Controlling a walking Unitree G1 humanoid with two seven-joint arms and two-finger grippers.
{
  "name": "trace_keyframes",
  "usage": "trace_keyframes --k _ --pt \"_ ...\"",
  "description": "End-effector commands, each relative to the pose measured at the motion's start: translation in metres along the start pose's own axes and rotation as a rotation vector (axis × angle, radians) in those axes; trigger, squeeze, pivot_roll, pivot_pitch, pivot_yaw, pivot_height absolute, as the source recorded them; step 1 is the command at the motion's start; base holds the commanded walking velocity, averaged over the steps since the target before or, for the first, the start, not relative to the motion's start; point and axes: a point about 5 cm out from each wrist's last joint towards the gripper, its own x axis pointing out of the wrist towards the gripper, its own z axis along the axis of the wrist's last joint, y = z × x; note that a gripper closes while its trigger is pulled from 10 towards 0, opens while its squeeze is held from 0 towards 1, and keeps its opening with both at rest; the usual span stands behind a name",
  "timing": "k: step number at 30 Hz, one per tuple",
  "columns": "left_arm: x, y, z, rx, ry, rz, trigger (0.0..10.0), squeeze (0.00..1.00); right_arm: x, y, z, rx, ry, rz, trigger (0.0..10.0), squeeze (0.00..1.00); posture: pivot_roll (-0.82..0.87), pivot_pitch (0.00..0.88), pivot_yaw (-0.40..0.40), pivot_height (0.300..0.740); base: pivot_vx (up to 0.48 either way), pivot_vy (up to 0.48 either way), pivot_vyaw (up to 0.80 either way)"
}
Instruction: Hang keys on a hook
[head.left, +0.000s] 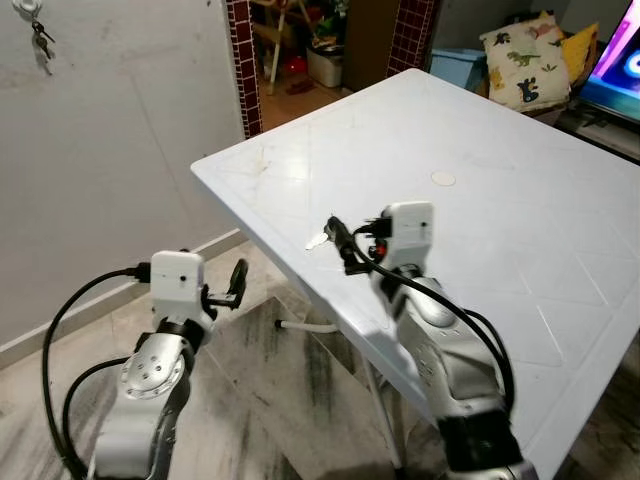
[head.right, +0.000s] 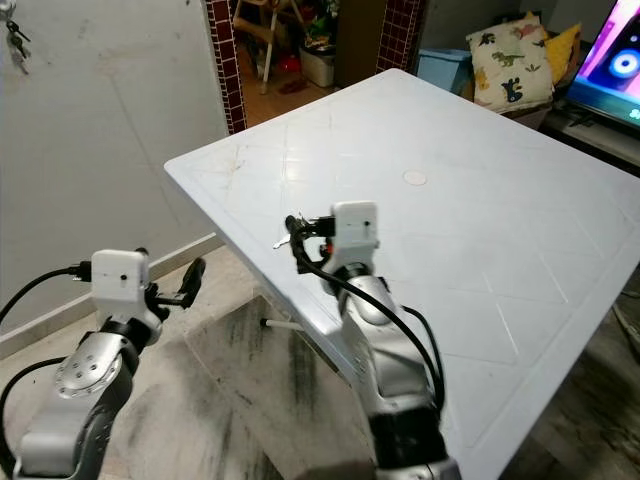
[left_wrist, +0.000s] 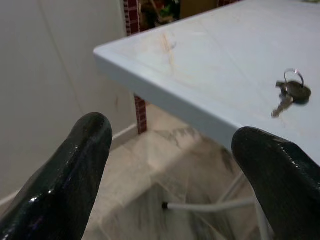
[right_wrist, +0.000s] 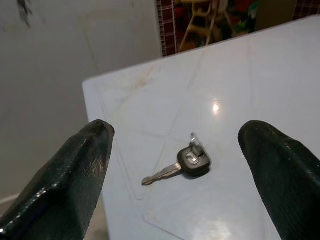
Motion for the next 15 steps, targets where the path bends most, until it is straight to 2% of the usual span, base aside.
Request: trace_keyframes --k 1,5,10,15 --pt "-0.007 0.000 -0.006 -0.019 0.054 -0.066 10.0 0.00 0.008 0.004 -0.006 -0.027 0.026 -0.010 10.0 0.00 0.14 0.101 -0.002 0.740 0.000 0.000 0.00" --pt "-0.011 -0.007 -0.009 -0.030 0.091 -0.156 10.0 0.00 0.015 0.007 -0.016 -0.051 0.069 -0.015 10.0 0.00 0.16 0.104 -0.009 0.740 0.000 0.000 0.00" --pt "-0.010 -0.011 -0.004 -0.024 0.069 -0.168 10.0 0.00 0.021 0.009 -0.021 -0.090 0.080 -0.012 10.0 0.00 0.17 0.106 -0.023 0.740 0.000 0.000 0.00" --pt "-0.013 -0.024 -0.013 -0.011 0.083 -0.190 10.0 0.00 0.027 0.007 -0.029 -0.133 0.098 -0.034 10.0 0.00 0.17 0.107 -0.032 0.740 0.000 0.000 0.00"
